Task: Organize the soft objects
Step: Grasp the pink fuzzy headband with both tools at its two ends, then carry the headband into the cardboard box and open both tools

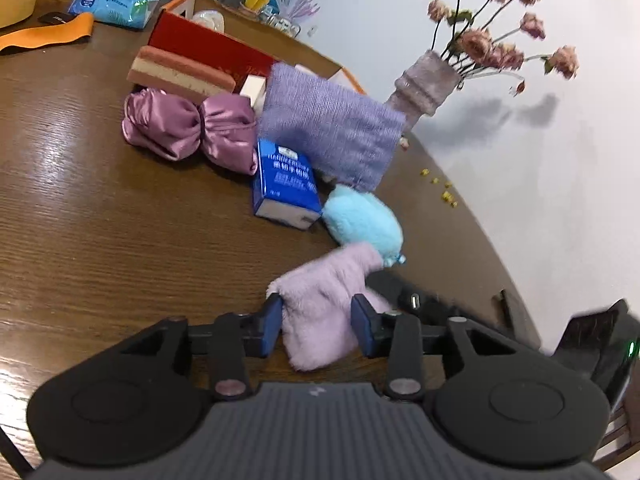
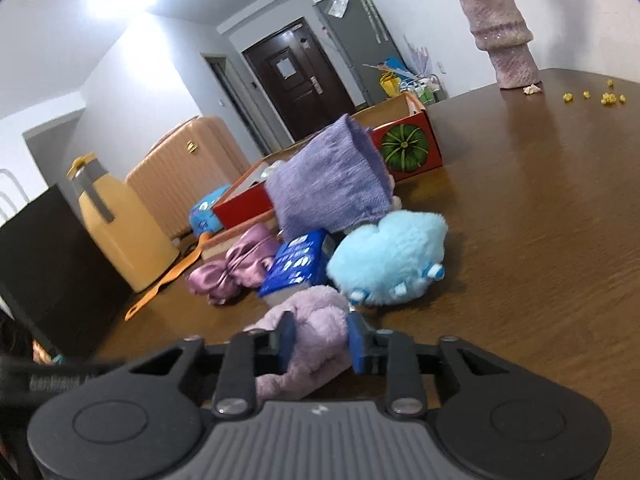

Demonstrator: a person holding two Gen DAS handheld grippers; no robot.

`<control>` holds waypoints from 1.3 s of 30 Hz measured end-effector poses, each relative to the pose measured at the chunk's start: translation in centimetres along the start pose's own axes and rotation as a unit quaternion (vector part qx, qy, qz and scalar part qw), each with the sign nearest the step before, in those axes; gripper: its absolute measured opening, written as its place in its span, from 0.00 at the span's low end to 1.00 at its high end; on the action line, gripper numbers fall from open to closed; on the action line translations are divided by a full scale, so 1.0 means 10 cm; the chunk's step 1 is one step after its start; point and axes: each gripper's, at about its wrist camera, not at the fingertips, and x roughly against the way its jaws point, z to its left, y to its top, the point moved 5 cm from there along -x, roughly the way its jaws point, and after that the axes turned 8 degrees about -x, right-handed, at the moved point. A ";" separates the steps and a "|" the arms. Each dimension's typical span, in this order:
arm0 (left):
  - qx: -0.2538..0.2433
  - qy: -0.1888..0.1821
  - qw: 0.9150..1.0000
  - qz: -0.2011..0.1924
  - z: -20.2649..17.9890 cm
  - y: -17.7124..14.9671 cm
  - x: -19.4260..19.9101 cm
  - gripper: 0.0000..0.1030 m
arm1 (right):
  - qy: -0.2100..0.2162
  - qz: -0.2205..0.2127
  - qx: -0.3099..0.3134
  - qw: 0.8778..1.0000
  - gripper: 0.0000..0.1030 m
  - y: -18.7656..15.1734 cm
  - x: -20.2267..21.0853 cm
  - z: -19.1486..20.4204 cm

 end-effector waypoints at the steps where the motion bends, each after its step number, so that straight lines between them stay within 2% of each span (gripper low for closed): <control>1: 0.005 -0.006 1.000 0.000 0.02 0.01 0.04 0.32 | 0.003 0.005 -0.004 1.000 0.23 -0.03 0.06 0.02; 5: 0.029 -0.028 0.999 0.002 0.02 0.01 0.22 0.31 | 0.018 0.020 -0.031 0.999 0.23 -0.12 0.26 0.09; 8: 0.034 -0.015 0.999 0.016 0.05 -0.04 0.27 0.31 | 0.024 0.035 -0.039 0.998 0.26 -0.17 0.35 0.13; 10: 0.041 0.006 0.999 0.016 0.12 -0.08 0.25 0.32 | 0.015 0.039 -0.035 0.998 0.27 -0.20 0.35 0.11; 12: 0.049 0.021 0.998 0.016 0.18 -0.11 0.26 0.38 | 0.005 0.036 -0.034 0.999 0.28 -0.19 0.33 0.08; 16: 0.041 0.002 0.999 0.000 0.13 -0.13 0.35 0.46 | -0.003 0.027 -0.022 0.999 0.34 -0.09 0.31 0.07; 20: 0.027 0.015 1.000 0.001 0.09 -0.14 0.28 0.46 | -0.001 0.035 -0.010 0.999 0.34 -0.10 0.22 0.09; 24: 0.007 0.043 0.999 0.009 0.08 -0.19 0.17 0.42 | -0.012 0.039 -0.016 0.999 0.32 -0.19 0.09 0.05; 25: 0.003 0.047 0.999 0.011 0.07 -0.20 0.15 0.37 | -0.013 0.038 -0.012 0.999 0.32 -0.20 0.09 0.05; 29: -0.003 0.046 0.999 0.009 0.07 -0.22 0.15 0.29 | -0.016 0.045 -0.008 0.999 0.32 -0.22 0.06 0.05; 32: -0.007 0.041 0.999 0.010 0.06 -0.20 0.16 0.23 | -0.005 0.045 -0.018 0.999 0.19 -0.22 0.07 0.04; 33: -0.011 0.038 0.999 0.008 0.05 -0.18 0.17 0.23 | 0.000 0.045 -0.018 0.999 0.18 -0.21 0.07 0.06; 36: -0.028 0.026 0.999 -0.005 -0.04 -0.05 0.23 0.21 | -0.004 0.037 -0.010 0.999 0.17 -0.17 0.08 0.11; 39: -0.052 0.007 0.998 -0.040 -0.15 0.31 0.37 0.21 | 0.021 0.016 -0.017 1.000 0.17 0.08 0.14 0.21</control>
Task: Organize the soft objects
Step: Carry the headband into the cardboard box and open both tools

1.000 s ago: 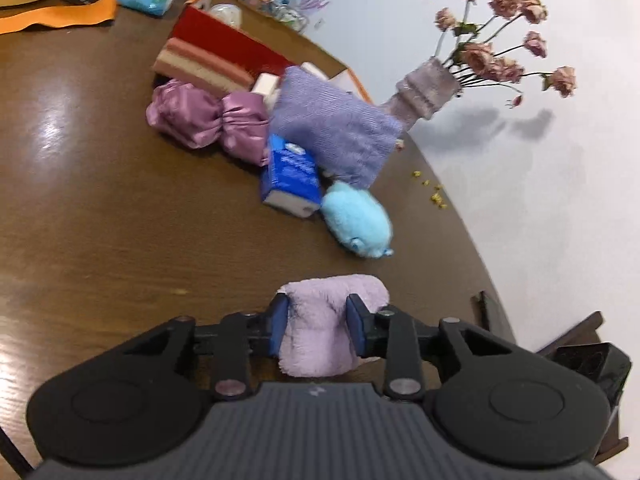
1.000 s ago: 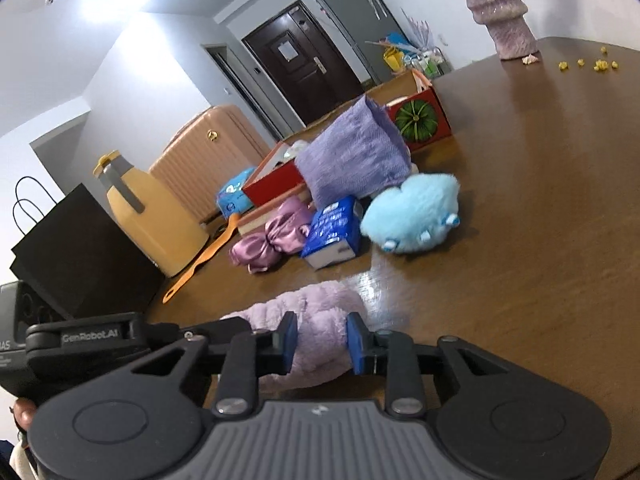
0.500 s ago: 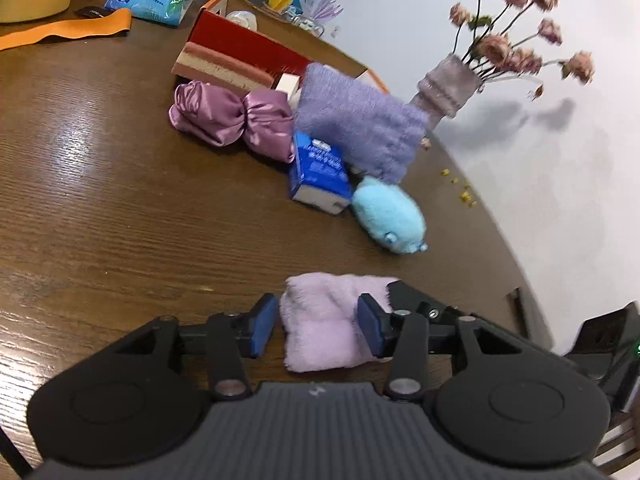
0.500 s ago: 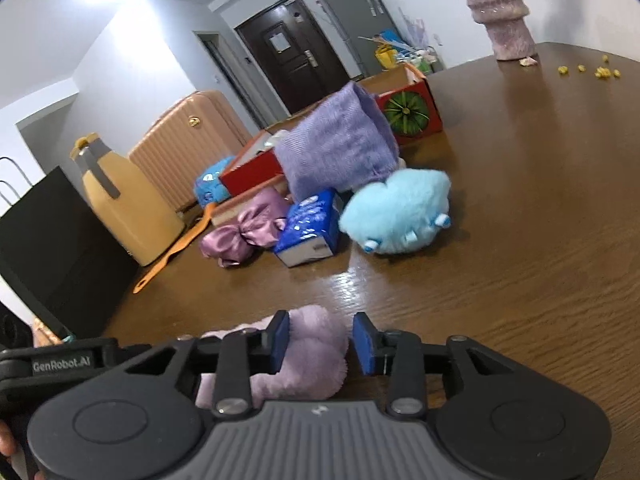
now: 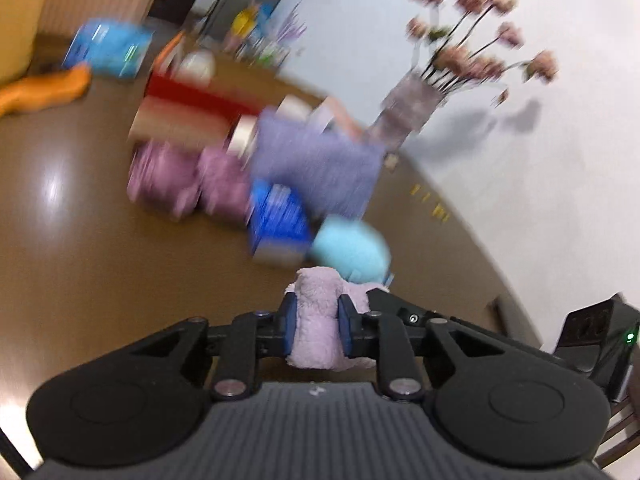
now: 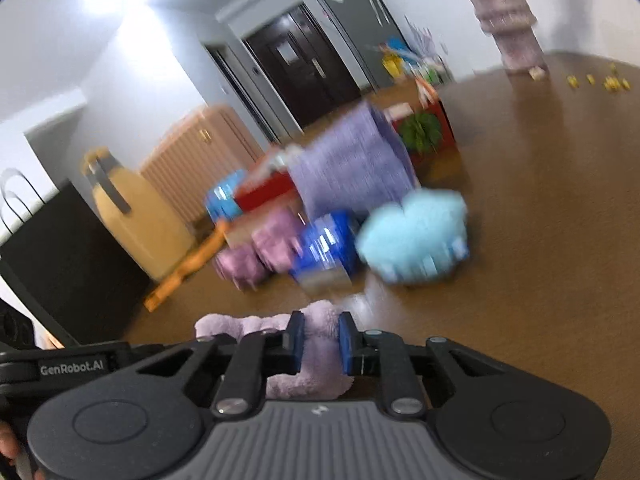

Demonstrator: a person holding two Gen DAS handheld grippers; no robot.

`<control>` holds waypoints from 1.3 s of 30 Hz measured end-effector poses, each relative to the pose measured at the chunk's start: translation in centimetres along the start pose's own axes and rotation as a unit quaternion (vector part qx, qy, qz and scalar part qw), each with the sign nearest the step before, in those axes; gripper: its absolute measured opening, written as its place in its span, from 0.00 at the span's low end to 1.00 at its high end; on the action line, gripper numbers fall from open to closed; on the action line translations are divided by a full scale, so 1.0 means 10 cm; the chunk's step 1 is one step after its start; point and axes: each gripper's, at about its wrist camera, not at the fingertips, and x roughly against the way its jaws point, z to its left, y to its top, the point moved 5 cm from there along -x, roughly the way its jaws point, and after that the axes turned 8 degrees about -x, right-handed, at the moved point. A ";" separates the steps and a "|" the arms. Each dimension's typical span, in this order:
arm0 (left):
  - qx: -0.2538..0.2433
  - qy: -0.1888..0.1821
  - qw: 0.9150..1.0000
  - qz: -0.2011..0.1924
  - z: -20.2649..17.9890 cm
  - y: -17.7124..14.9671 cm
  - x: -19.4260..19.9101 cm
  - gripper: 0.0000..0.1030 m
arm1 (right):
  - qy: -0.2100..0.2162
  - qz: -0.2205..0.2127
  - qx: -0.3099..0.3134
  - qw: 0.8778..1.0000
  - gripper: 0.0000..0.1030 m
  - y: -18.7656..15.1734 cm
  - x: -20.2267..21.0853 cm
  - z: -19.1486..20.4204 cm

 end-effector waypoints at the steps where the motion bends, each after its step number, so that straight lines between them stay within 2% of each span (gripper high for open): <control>1: -0.012 -0.004 1.000 -0.013 -0.03 0.16 0.02 0.21 | 0.011 -0.012 0.005 1.000 0.17 0.13 0.02 0.06; 4: -0.043 -0.011 0.998 -0.041 -0.08 0.79 -0.02 0.21 | 0.036 -0.035 0.033 0.998 0.16 0.65 -0.07 0.28; 7: -0.063 -0.002 0.996 -0.058 0.00 1.52 -0.26 0.21 | 0.050 -0.046 0.060 0.996 0.16 1.35 -0.36 0.49; 9: -0.056 0.009 0.997 -0.052 0.13 1.98 -0.55 0.21 | 0.050 -0.041 0.063 0.996 0.16 1.80 -0.68 0.57; 12: -0.039 0.039 0.998 -0.026 0.50 2.56 -1.08 0.21 | 0.034 -0.013 0.056 0.998 0.16 2.44 -1.36 0.62; 16: -0.038 0.086 0.995 -0.009 1.08 3.08 -1.73 0.21 | 0.009 0.030 0.045 0.998 0.16 2.94 -2.33 0.56; 20: -0.026 0.125 0.992 0.019 1.62 3.23 -2.30 0.21 | -0.021 0.061 0.038 0.997 0.15 3.13 -3.26 0.46; 25: -0.085 0.203 0.973 0.062 1.96 3.04 -2.76 0.25 | -0.049 0.101 0.036 0.993 0.15 3.01 -4.04 0.32; 27: -0.100 0.209 0.970 0.072 1.99 2.96 -2.83 0.34 | -0.064 0.114 0.044 0.990 0.15 2.92 -4.21 0.24; 28: -0.100 0.213 0.969 0.070 2.01 2.95 -2.83 0.39 | -0.070 0.120 0.044 0.989 0.15 2.88 -4.27 0.21; 31: -0.096 0.212 0.971 0.049 1.99 2.99 -2.74 0.44 | -0.076 0.131 0.040 0.988 0.20 2.79 -4.38 0.14; 36: -0.111 0.210 0.970 0.044 1.87 2.99 -2.59 0.44 | -0.071 0.114 0.048 0.990 0.22 2.84 -4.24 0.18; 39: -0.115 0.210 0.970 0.039 1.79 3.02 -2.44 0.44 | -0.074 0.103 0.049 0.991 0.22 2.89 -4.02 0.22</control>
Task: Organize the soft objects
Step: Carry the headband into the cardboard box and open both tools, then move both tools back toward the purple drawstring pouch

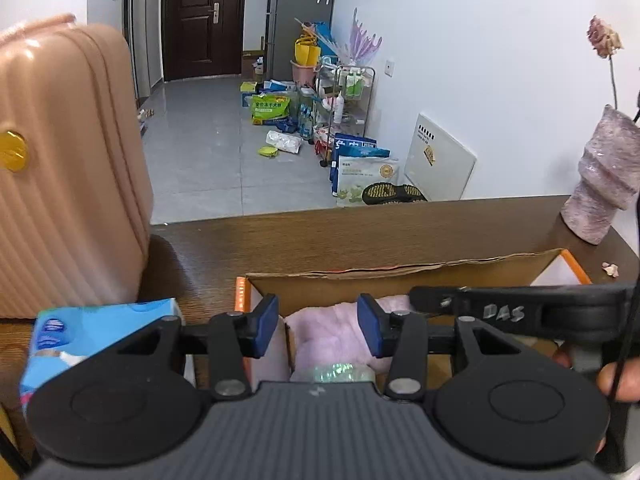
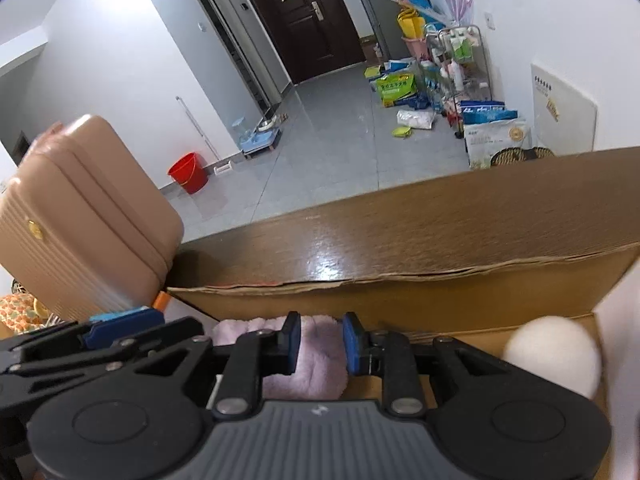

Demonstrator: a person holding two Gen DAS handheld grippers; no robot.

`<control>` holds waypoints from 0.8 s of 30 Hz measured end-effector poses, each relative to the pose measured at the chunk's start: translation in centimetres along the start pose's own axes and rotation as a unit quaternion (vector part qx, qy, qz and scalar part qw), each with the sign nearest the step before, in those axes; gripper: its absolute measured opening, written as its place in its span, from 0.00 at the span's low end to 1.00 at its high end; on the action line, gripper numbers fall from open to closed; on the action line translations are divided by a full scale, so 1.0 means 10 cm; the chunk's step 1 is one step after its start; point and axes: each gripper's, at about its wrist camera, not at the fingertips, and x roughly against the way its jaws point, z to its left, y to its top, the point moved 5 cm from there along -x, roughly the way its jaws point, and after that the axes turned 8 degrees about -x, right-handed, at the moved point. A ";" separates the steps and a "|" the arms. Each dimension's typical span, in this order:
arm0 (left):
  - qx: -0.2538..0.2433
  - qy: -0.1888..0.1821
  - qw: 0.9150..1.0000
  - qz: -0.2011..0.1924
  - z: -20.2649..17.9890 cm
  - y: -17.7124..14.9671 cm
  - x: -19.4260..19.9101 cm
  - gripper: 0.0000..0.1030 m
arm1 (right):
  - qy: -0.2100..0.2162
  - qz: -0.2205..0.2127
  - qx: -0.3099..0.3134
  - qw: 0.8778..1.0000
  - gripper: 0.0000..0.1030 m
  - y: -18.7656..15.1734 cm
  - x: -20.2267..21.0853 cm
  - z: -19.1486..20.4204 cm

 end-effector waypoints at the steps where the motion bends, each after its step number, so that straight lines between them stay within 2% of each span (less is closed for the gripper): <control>1: 0.001 -0.003 1.000 -0.002 0.00 0.01 0.10 0.44 | -0.003 -0.004 0.002 1.000 0.22 0.03 0.07 -0.01; 3: 0.001 -0.004 1.000 -0.009 -0.01 0.01 0.28 0.55 | -0.008 -0.015 0.011 1.000 0.22 0.06 0.32 0.00; 4: -0.003 -0.002 1.000 -0.016 -0.02 0.00 0.41 0.69 | -0.010 -0.021 0.016 1.000 0.22 0.06 0.47 0.00; 5: -0.007 0.000 1.000 -0.025 -0.04 -0.01 0.55 0.76 | -0.017 -0.028 0.023 0.999 0.24 0.05 0.63 0.00; 8: -0.024 0.013 0.999 -0.032 -0.10 -0.07 0.90 0.76 | -0.036 -0.044 0.034 0.998 0.27 0.02 1.09 -0.06; 10: -0.023 0.013 0.999 -0.035 -0.12 -0.14 1.18 0.78 | -0.044 -0.055 0.033 0.997 0.33 -0.04 1.46 -0.14; 12: -0.021 0.020 0.999 -0.038 -0.17 -0.25 1.46 0.82 | -0.052 -0.066 0.037 0.996 0.52 -0.14 1.82 -0.21; 14: -0.021 0.028 0.999 -0.039 -0.22 -0.41 1.74 0.85 | -0.066 -0.074 0.047 0.994 0.59 -0.29 2.16 -0.28; 16: -0.022 0.030 0.999 -0.038 -0.29 -0.56 1.97 0.89 | -0.079 -0.072 0.055 0.993 0.60 -0.45 2.45 -0.35; 18: -0.024 0.029 0.998 -0.041 -0.38 -0.72 2.21 0.90 | -0.079 -0.075 0.057 0.992 0.65 -0.62 2.72 -0.44; 24: -0.031 0.021 0.998 -0.054 -0.62 -1.21 2.84 0.94 | -0.072 -0.090 0.069 0.991 0.66 -1.18 3.39 -0.53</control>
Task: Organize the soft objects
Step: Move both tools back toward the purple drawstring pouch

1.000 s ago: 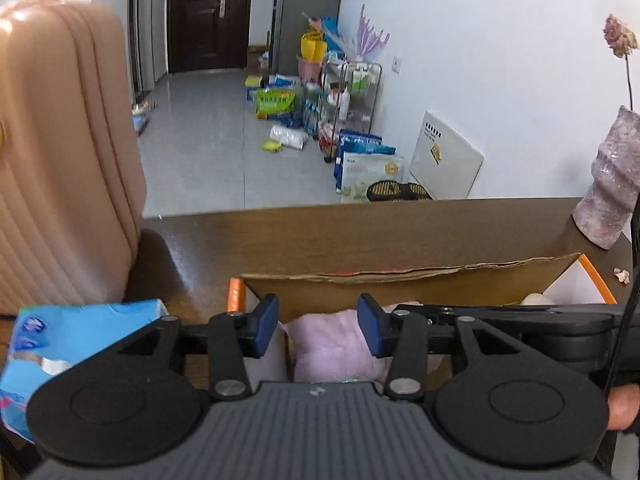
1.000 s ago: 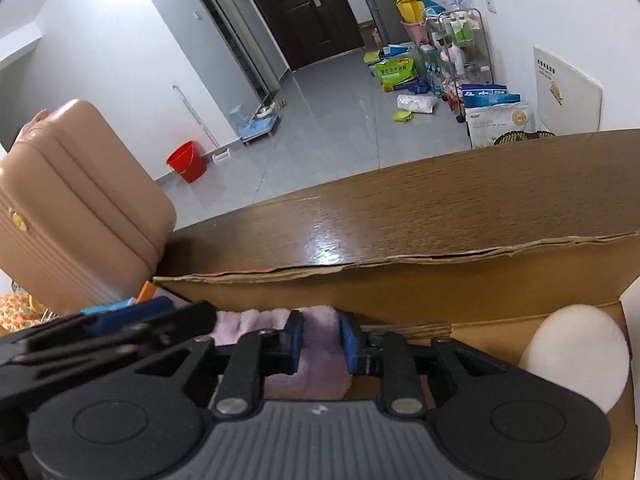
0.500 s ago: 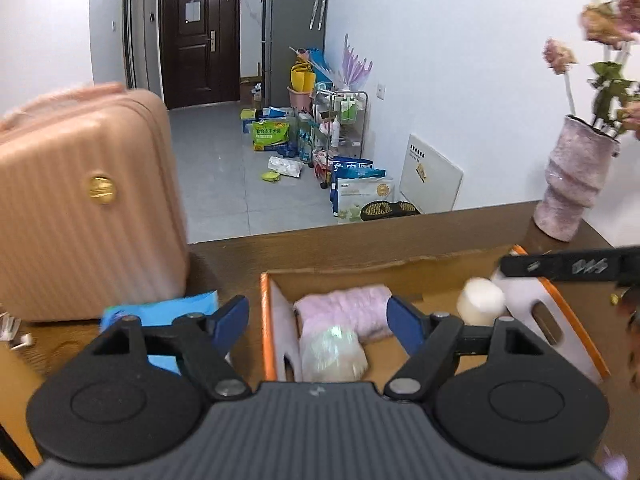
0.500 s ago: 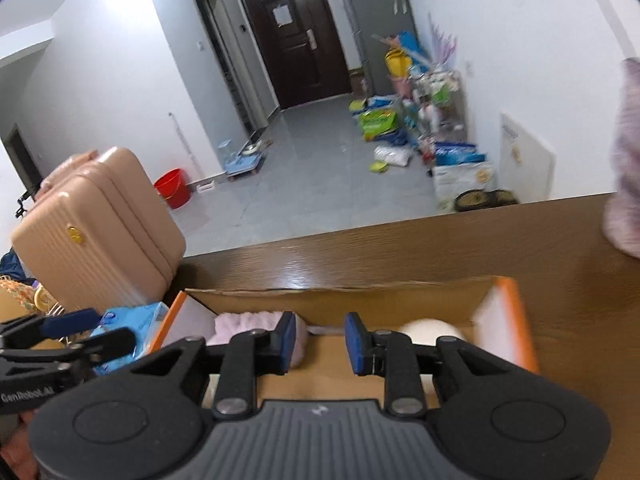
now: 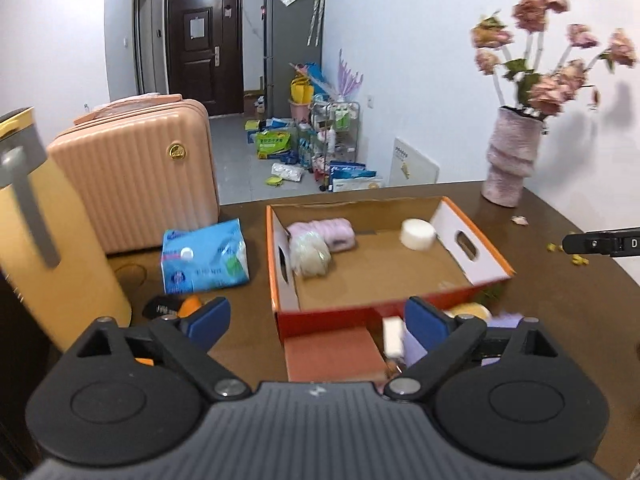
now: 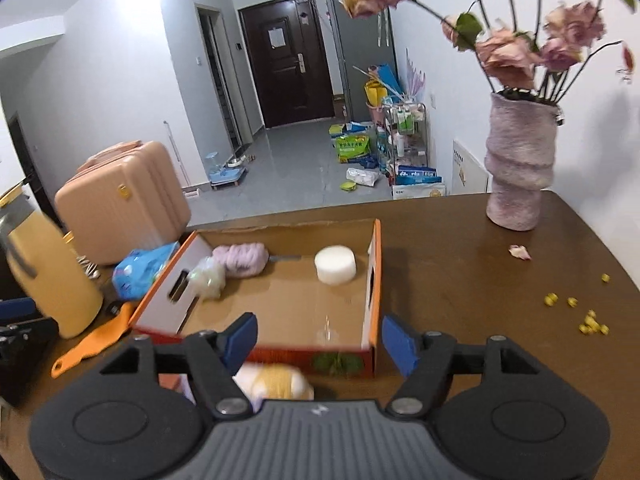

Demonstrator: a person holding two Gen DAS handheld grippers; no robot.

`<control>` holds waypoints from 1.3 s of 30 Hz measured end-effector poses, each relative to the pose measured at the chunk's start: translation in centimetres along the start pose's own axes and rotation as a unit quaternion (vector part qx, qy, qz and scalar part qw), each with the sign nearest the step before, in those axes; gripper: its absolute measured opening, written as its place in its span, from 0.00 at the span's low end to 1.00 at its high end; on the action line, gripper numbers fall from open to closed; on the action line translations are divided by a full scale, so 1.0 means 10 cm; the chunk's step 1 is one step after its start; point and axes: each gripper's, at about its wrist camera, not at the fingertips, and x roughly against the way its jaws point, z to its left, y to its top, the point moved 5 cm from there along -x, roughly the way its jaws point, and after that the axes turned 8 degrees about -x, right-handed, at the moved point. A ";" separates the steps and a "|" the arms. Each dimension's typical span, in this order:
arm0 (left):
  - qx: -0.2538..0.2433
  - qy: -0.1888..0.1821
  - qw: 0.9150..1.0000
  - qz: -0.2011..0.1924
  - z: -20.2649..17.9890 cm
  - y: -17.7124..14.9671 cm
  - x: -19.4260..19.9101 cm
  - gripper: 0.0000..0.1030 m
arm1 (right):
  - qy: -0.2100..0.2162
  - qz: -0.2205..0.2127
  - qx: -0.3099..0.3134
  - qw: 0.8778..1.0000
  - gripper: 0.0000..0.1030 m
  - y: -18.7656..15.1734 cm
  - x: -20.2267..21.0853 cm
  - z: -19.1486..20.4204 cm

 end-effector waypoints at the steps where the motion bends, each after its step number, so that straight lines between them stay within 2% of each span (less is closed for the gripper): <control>1: 0.002 0.000 1.000 -0.002 -0.03 -0.08 0.11 0.94 | 0.001 -0.005 0.003 1.000 0.67 -0.07 0.11 0.00; 4: 0.012 0.014 1.000 -0.015 -0.10 -0.38 0.40 0.98 | 0.013 -0.025 0.012 1.000 0.69 -0.35 0.44 0.08; 8: 0.040 0.031 0.998 -0.032 -0.16 -0.90 0.75 0.98 | 0.025 -0.052 0.033 0.998 0.73 -0.77 0.80 0.21; 15: 0.073 0.076 0.992 -0.068 -0.37 -1.86 1.30 1.00 | 0.045 -0.090 0.065 0.993 0.75 -1.79 1.23 0.44; 18: 0.090 0.087 0.989 -0.075 -0.44 -2.25 1.48 1.00 | 0.055 -0.108 0.047 0.992 0.78 -2.25 1.38 0.48; 20: 0.074 0.078 0.991 -0.077 -0.54 -2.45 1.59 1.00 | 0.072 -0.107 0.014 0.991 0.83 -2.54 1.47 0.47; 21: 0.067 0.077 0.992 -0.080 -0.58 -2.50 1.64 1.00 | 0.080 -0.107 -0.007 0.991 0.87 -2.70 1.52 0.45; 23: 0.054 0.077 0.991 -0.090 -0.65 -2.58 1.72 1.00 | 0.079 -0.109 -0.030 0.991 0.88 -2.97 1.58 0.44; 27: 0.051 0.074 0.992 -0.092 -0.72 -2.59 1.71 1.00 | 0.049 -0.119 0.021 0.991 0.88 -3.35 1.68 0.55; 33: 0.044 0.069 0.992 -0.101 -0.81 -2.56 1.69 1.00 | 0.042 -0.161 0.024 0.986 0.88 -3.36 1.77 0.56; 39: 0.042 0.059 0.992 -0.100 -0.85 -2.62 1.54 1.00 | 0.032 -0.154 0.032 0.987 0.86 -3.37 1.62 0.58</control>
